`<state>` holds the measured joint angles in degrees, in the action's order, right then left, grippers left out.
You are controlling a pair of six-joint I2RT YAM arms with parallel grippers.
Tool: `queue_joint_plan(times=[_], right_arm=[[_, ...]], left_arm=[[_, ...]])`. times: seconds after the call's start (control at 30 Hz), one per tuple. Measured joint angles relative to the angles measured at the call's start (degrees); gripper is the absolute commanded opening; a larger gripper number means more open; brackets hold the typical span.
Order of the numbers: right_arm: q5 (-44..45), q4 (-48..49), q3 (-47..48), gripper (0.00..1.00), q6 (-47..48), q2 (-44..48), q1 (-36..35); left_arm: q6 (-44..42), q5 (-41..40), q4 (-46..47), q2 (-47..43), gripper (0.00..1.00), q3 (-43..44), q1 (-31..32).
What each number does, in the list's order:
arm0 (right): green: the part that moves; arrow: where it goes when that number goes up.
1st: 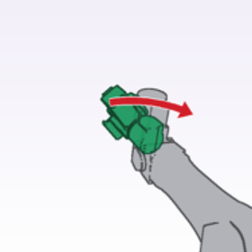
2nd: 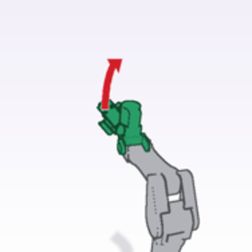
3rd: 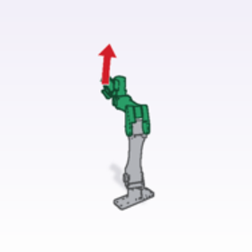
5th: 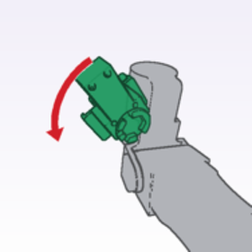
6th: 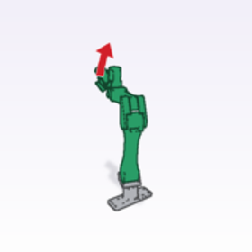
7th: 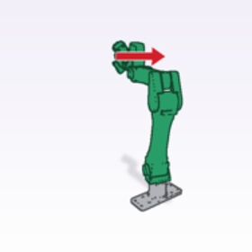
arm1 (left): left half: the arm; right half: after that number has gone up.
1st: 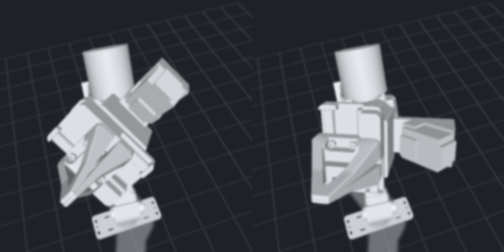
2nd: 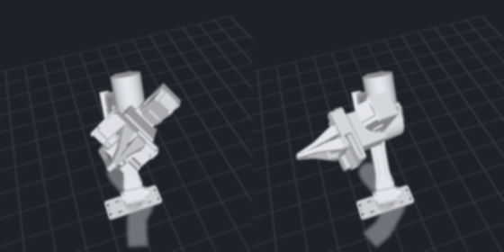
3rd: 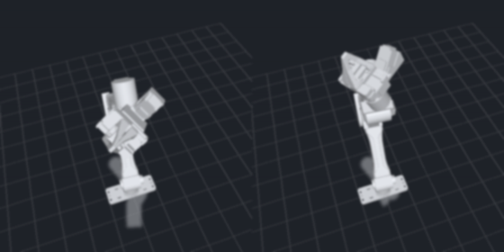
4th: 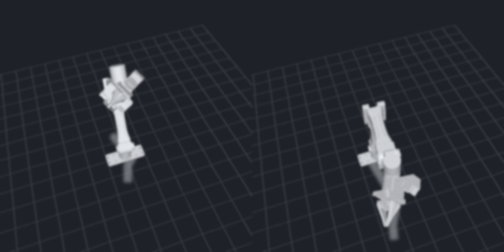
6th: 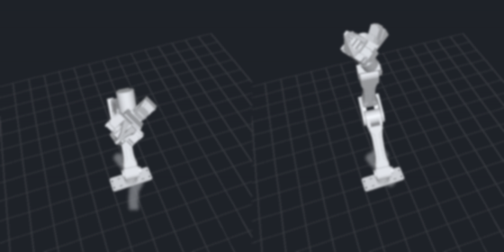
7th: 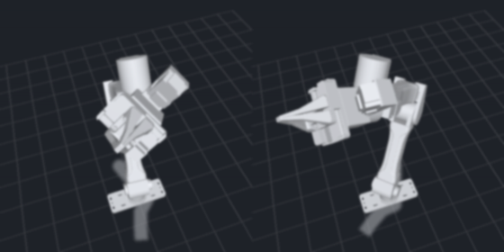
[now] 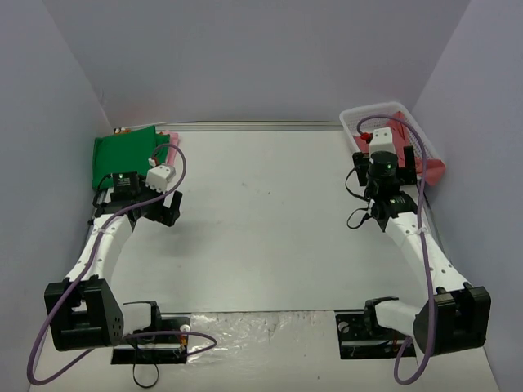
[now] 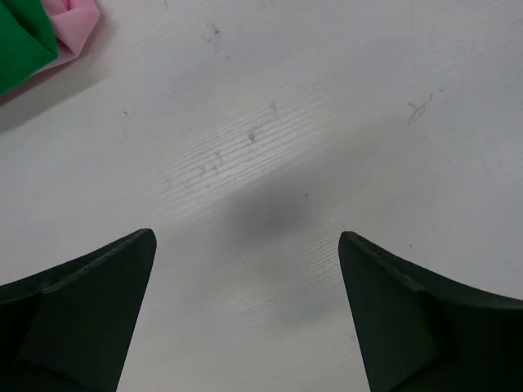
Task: Fold and stack the t-shirts
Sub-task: Grab crumpled tshirt from bin with the right arm
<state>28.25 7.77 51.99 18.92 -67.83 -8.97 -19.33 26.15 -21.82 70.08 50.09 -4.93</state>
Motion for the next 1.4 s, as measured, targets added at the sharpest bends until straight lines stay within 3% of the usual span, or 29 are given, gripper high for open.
queue_joint_plan(times=[0.2,0.33,0.47,0.7,0.97,1.13,1.4], right_arm=[[-9.9,0.7,-4.0,1.00,2.2,2.4,0.3],[-14.1,-2.6,-2.8,1.00,2.6,-4.5,0.2],[-12.5,-4.6,2.1,1.00,3.7,-11.0,-0.4],[-8.0,-3.7,32.1,1.00,5.7,-32.4,3.7],[-7.7,-16.1,65.2,1.00,-0.4,-60.6,9.1],[-6.5,-22.1,73.3,1.00,-3.9,-70.5,10.9],[-3.6,-25.3,78.8,1.00,-5.4,-76.7,14.0]], left_arm=[[-1.6,0.9,-2.2,0.2,0.94,0.8,0.1],[-2.6,1.1,-3.2,0.1,0.94,1.4,0.1],[-3.2,1.0,-3.5,-1.1,0.94,1.4,0.1],[-3.9,1.0,-3.8,-2.5,0.94,1.5,0.1],[-4.3,0.7,-4.4,-2.4,0.94,1.5,0.0],[-4.3,0.5,-4.6,-1.3,0.94,1.6,0.0],[-4.3,0.3,-5.2,0.1,0.95,1.7,0.0]])
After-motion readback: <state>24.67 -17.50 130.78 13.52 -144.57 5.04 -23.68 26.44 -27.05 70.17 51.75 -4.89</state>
